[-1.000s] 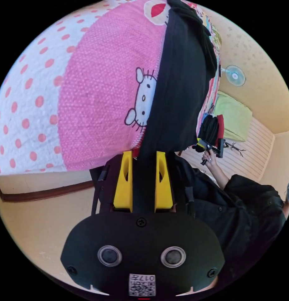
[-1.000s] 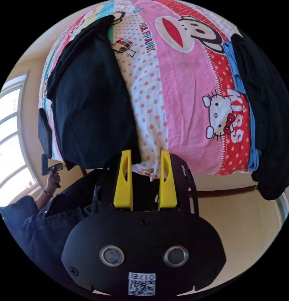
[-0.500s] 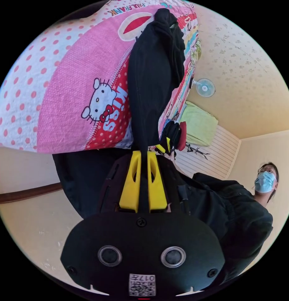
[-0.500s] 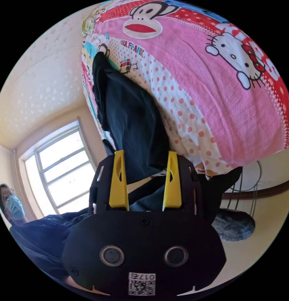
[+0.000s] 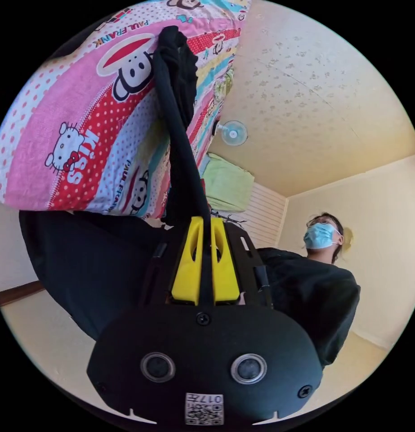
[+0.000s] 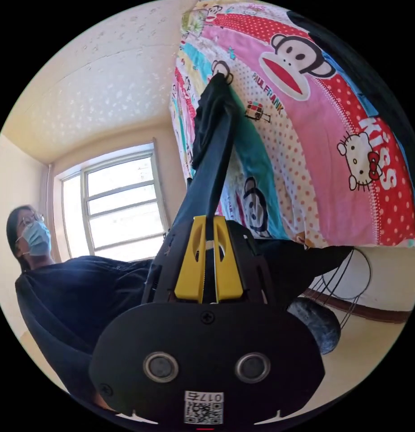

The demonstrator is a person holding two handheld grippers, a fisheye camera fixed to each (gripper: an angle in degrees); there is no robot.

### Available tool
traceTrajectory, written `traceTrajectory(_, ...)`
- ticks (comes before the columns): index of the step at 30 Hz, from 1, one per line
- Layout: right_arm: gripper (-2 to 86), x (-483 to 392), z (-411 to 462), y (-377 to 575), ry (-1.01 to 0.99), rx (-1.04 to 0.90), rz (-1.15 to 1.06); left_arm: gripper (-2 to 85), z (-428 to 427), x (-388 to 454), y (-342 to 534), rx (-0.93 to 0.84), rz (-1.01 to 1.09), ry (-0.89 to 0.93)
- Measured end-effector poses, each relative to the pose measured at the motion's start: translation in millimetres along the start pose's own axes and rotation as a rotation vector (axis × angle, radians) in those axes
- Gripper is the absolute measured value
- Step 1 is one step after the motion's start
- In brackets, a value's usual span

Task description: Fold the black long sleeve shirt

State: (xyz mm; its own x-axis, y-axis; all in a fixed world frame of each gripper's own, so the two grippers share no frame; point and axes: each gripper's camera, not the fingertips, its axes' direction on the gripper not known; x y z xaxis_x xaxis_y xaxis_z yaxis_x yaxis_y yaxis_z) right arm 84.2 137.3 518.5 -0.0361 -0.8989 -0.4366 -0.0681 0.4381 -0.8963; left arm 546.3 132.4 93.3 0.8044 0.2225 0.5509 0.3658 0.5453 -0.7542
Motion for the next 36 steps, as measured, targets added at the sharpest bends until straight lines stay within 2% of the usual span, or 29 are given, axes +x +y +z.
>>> traceTrajectory(2, 3.2, -1.7, -19.2, 35.1, -0.187, 0.045, -0.015, 3.1, -1.5, -12.7, 17.7, 0.043, -0.041, 0.087)
traceTrajectory(4, 3.1, -3.7, -27.6, 49.0, -0.273, 0.066, -0.027, 3.3, -3.2, -27.2, 28.0, 0.122, -0.078, 0.148)
traceTrajectory(6, 3.1, -14.3, -30.0, 41.3, -0.273, 0.075, -0.075, 3.3, 1.0, -42.5, 12.8, 0.195, -0.1, 0.167)
traceTrajectory(8, 3.0, -28.8, -21.7, -1.7, -0.237, 0.076, -0.137, 3.4, 9.7, -49.2, -22.3, 0.193, -0.066, 0.18)
traceTrajectory(10, 3.1, -35.8, -9.8, -51.0, -0.288, 0.082, -0.186, 3.4, 17.1, -52.2, -70.0, 0.215, -0.014, 0.221)
traceTrajectory(14, 3.7, -53.8, 16.9, -179.6, -0.358, 0.181, -0.252, 3.7, 28.1, -50.2, -204.6, 0.269, 0.116, 0.319)
traceTrajectory(16, 4.3, -58.1, 28.4, -233.4, -0.348, 0.241, -0.215, 4.1, 31.5, -54.8, -263.8, 0.284, 0.139, 0.308)
traceTrajectory(18, 5.7, -57.3, 39.2, -278.7, -0.319, 0.31, -0.114, 7.1, 31.8, -72.7, -327.6, 0.343, 0.129, 0.214)
traceTrajectory(22, 9.5, -70.8, 51.3, -315.5, -0.319, 0.488, 0.039, 9.4, 24.6, -96.7, -356.9, 0.506, 0.175, 0.216)
traceTrajectory(24, 9.6, -88.1, 57.3, -316.2, -0.286, 0.471, 0.02, 9.0, 33.0, -109.3, -345.5, 0.486, 0.221, 0.054)
traceTrajectory(25, 9.6, -103.8, 64.0, -313.9, -0.215, 0.413, -0.026, 9.1, 36.7, -113.8, -340.0, 0.473, 0.218, -0.022)
traceTrajectory(27, 9.5, -131.1, 80.1, -302.4, 0.002, 0.312, -0.088, 10.3, 55.6, -143.1, -307.0, 0.459, 0.169, -0.382)
traceTrajectory(29, 9.4, -166.2, 110.6, -276.4, 0.336, 0.201, -0.175, 11.3, 70.2, -176.5, -282.4, 0.46, 0.114, -0.58)
traceTrajectory(30, 9.4, -173.9, 118.2, -268.6, 0.411, 0.185, -0.201, 11.6, 79.4, -203.2, -268.8, 0.453, 0.077, -0.665)
traceTrajectory(32, 9.2, -196.3, 144.2, -239.0, 0.681, 0.16, -0.278, 12.6, 91.3, -247.6, -254.5, 0.438, 0.007, -0.713)
traceTrajectory(34, 8.9, -203.6, 160.9, -223.6, 0.819, 0.14, -0.339, 13.3, 103.3, -290.0, -249.6, 0.409, -0.042, -0.696)
traceTrajectory(36, 8.2, -196.5, 180.9, -221.3, 0.911, 0.023, -0.379, 13.1, 123.0, -335.4, -257.7, 0.359, -0.05, -0.623)
